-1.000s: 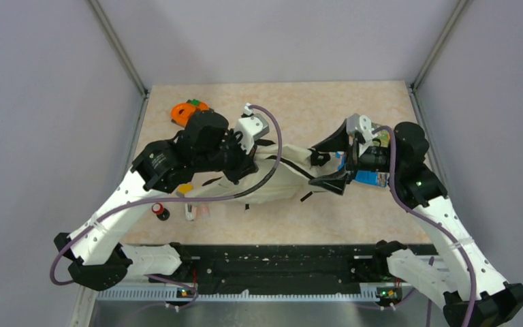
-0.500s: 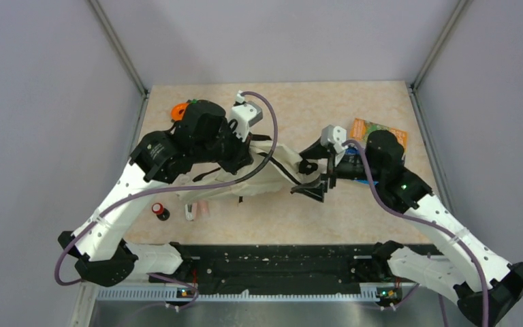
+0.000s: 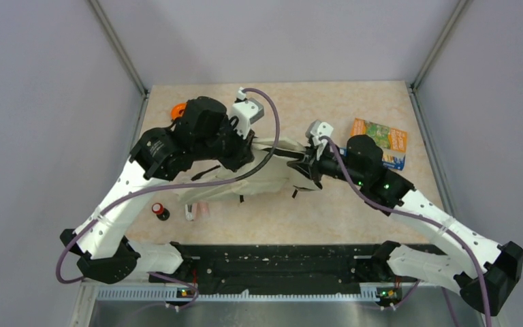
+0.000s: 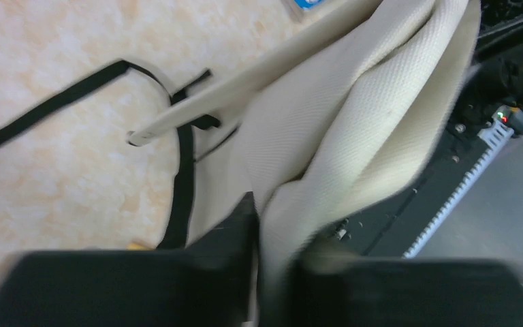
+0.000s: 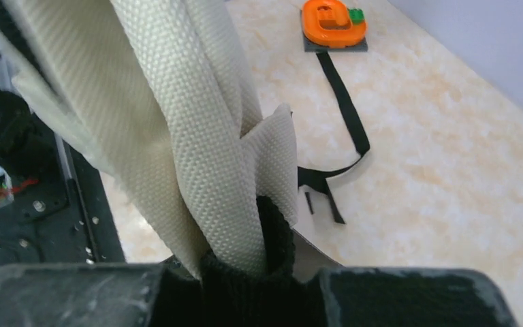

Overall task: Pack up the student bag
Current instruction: Adjust the student bag at the center of the board.

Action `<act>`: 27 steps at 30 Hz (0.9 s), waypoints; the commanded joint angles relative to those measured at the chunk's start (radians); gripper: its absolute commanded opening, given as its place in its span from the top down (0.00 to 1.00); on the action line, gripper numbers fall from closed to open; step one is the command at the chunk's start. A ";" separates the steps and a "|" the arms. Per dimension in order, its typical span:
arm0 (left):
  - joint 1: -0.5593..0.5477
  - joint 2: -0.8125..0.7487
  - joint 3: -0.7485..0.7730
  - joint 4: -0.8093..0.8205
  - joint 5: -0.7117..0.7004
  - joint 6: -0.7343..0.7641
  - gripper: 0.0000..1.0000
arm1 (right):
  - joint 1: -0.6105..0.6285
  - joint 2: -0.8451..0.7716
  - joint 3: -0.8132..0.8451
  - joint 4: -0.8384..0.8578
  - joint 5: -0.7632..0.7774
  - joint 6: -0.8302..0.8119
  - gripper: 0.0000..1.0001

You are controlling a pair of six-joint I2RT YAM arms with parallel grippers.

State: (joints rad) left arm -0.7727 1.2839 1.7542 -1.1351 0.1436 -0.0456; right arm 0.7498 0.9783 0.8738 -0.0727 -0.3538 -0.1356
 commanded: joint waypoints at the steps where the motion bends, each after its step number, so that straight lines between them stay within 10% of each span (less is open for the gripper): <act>1: 0.004 -0.042 0.041 0.216 -0.127 0.027 0.66 | 0.007 -0.026 0.127 -0.102 0.151 0.281 1.00; 3: -0.001 -0.057 0.009 0.238 -0.224 0.037 0.34 | -0.003 -0.028 0.152 -0.152 0.156 0.403 1.00; 7: -0.017 -0.121 -0.051 0.319 -0.318 0.068 0.08 | -0.142 -0.029 0.129 -0.154 -0.043 0.621 1.00; 14: -0.017 -0.229 -0.059 0.466 -0.191 0.049 0.04 | -0.398 -0.035 -0.034 0.038 -0.314 0.951 1.00; 27: -0.017 -0.222 -0.423 0.550 -0.149 -0.085 0.04 | -0.539 -0.095 -0.049 -0.253 -0.229 0.867 1.00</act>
State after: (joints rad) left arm -0.7864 1.0183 1.3933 -0.6270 -0.0586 -0.0734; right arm 0.2176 0.9047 0.8299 -0.2630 -0.5667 0.7803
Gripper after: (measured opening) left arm 0.959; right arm 0.153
